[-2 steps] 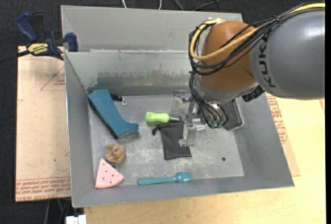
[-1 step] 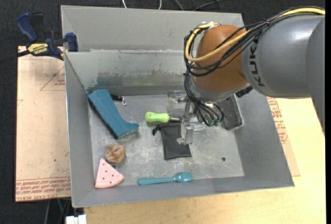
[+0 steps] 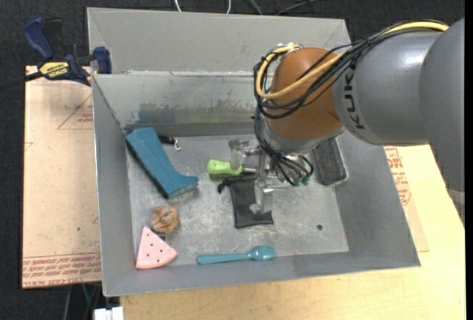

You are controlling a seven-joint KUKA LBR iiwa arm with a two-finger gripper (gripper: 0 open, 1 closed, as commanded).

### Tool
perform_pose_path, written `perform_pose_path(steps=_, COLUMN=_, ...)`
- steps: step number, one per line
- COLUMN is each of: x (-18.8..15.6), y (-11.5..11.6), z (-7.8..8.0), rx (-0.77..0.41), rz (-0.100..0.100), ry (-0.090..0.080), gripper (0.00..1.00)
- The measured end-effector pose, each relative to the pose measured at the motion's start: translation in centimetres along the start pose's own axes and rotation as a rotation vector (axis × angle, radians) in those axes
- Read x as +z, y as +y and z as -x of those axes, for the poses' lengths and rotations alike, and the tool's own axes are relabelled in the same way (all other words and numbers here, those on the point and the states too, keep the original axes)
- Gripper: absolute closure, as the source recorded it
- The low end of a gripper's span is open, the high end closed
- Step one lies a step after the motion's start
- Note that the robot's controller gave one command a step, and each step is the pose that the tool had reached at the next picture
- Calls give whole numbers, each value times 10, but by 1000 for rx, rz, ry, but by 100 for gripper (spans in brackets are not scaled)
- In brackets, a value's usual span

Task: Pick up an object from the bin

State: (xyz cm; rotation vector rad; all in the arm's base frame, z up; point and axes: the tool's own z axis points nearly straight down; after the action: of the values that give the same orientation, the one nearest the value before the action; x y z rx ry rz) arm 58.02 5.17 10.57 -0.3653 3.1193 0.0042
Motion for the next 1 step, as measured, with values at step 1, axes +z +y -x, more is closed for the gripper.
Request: perform_pose_path(steps=1, x=14, y=-1, z=4, rx=-61, rz=-1, ry=-2, gripper=0)
